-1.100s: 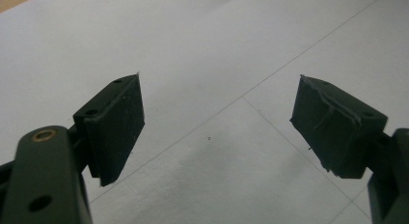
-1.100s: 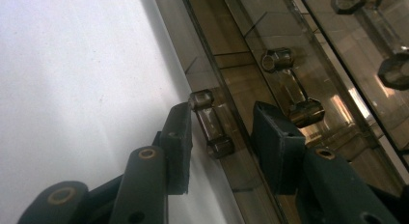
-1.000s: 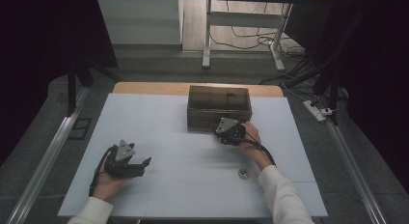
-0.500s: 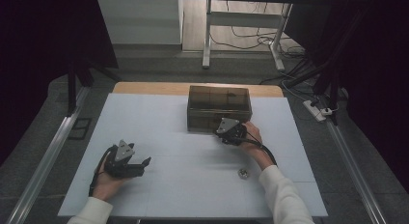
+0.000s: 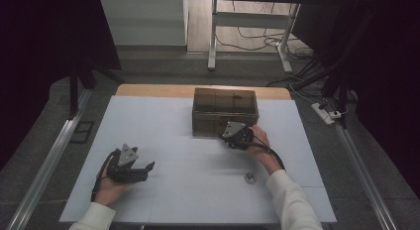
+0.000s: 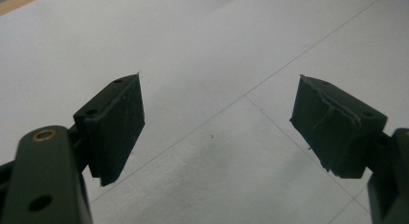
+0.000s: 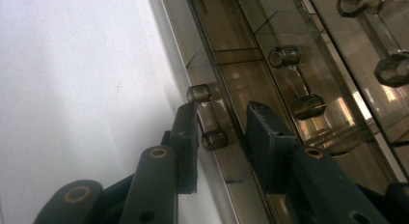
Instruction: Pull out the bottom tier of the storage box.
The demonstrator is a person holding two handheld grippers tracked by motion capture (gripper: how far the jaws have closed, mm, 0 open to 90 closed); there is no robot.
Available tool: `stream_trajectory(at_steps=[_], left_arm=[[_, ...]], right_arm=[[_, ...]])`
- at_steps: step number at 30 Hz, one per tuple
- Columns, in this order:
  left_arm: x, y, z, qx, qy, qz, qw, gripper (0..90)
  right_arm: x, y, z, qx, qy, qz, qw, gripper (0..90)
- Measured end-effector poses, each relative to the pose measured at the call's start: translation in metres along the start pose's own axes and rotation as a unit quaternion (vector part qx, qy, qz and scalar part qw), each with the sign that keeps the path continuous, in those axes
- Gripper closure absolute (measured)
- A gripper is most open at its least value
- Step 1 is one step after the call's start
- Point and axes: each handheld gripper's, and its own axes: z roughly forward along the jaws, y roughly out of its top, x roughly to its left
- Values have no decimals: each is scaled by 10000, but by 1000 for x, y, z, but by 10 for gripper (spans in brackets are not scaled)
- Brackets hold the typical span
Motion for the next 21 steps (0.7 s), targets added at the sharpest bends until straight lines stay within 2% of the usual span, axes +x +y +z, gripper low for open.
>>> stream_trajectory(at_steps=[21], left_arm=[[-1,0,1,21,1,25,10000,186]], right_arm=[[0,0,-3,-42,245,-5,9997,679]])
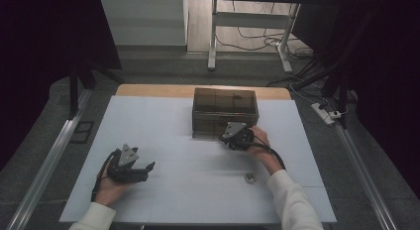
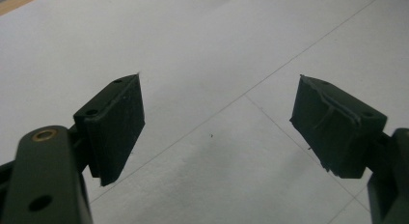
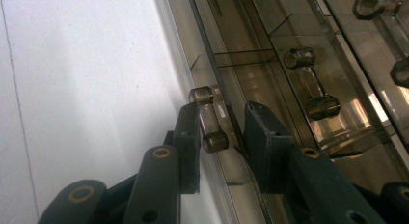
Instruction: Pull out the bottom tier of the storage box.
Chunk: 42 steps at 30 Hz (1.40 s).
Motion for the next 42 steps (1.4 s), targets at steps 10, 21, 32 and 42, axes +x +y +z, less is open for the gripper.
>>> stream_trajectory(at_steps=[10,21,32,42], left_arm=[[-1,0,-1,-74,38,30,10000,192],[-1,0,-1,-48,23,31,10000,191],[-1,0,-1,-46,16,31,10000,191],[-1,0,-1,-42,13,34,10000,191]], right_arm=[[2,1,-2,22,74,-19,10000,684],[4,1,-3,35,156,26,9999,690],[5,1,-6,58,292,-29,9996,700],[7,0,-9,47,391,-33,9992,704]])
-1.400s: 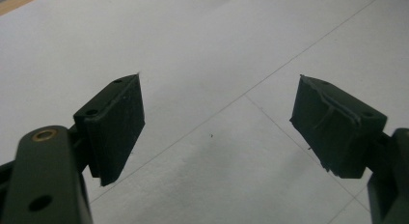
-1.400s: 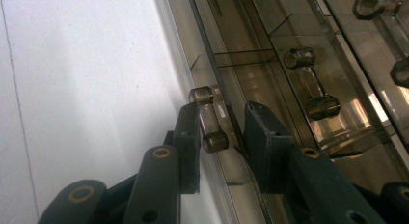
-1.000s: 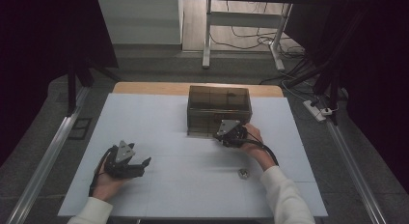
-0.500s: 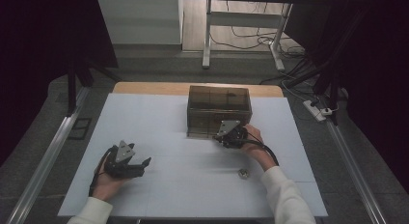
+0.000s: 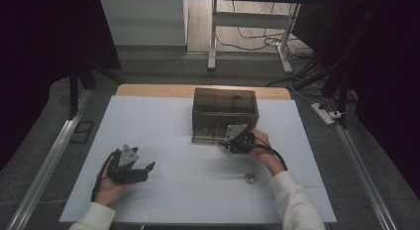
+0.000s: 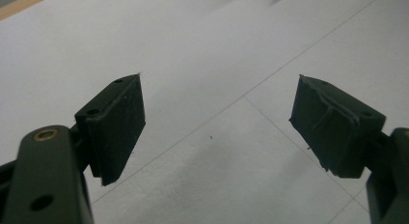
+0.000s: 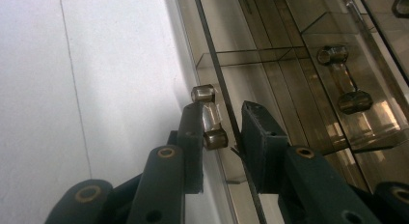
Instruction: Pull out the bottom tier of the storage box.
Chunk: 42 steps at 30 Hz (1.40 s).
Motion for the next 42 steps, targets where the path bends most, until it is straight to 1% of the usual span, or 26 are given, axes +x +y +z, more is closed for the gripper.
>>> stream_trajectory(at_steps=[10,17,20,22,25,29,30,31,35,37,42], left_arm=[[0,0,0,-17,4,4,10000,191],[1,0,-1,-13,24,-14,10000,191],[1,0,-2,-26,26,-27,10000,191],[1,0,-1,-29,26,-25,10000,191],[1,0,0,-5,18,-16,10000,191],[1,0,0,-12,5,-15,10000,190],[2,0,0,-15,8,-20,10000,190],[2,0,0,-32,10,-31,10000,190],[1,0,0,-25,8,-21,10000,191],[1,1,0,-22,-1,-19,10000,191],[2,0,1,-27,-18,-36,10000,190]], right_arm=[[1,0,-1,5,-11,29,10000,705],[2,0,-1,43,-37,-11,10000,704],[3,0,-2,51,-32,5,10000,704],[3,-1,-2,11,-43,24,10000,704],[4,-1,-3,37,-50,11,10000,704],[5,-2,-4,16,5,14,10000,706],[6,-2,-5,27,13,83,10000,706],[6,-2,-4,-29,35,54,10000,707],[6,-2,-6,-6,65,7,10000,709],[7,-2,-7,-7,113,28,9999,711],[8,-3,-9,-25,218,-6,9998,714]])
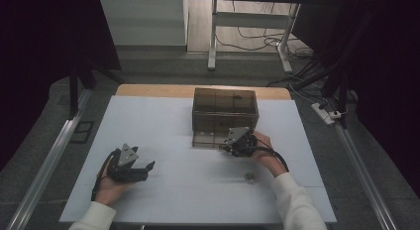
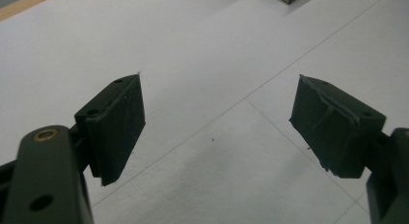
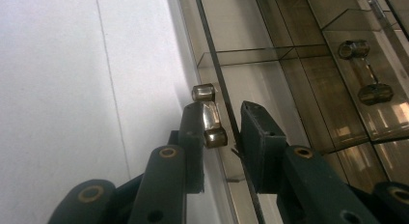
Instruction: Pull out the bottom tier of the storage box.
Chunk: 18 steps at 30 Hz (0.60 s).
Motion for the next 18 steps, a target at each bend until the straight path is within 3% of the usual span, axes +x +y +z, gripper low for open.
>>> stream_trajectory(at_steps=[18], left_arm=[[0,0,1,1,-21,10,10000,191]], right_arm=[[8,-1,-7,29,177,-52,9998,719]])
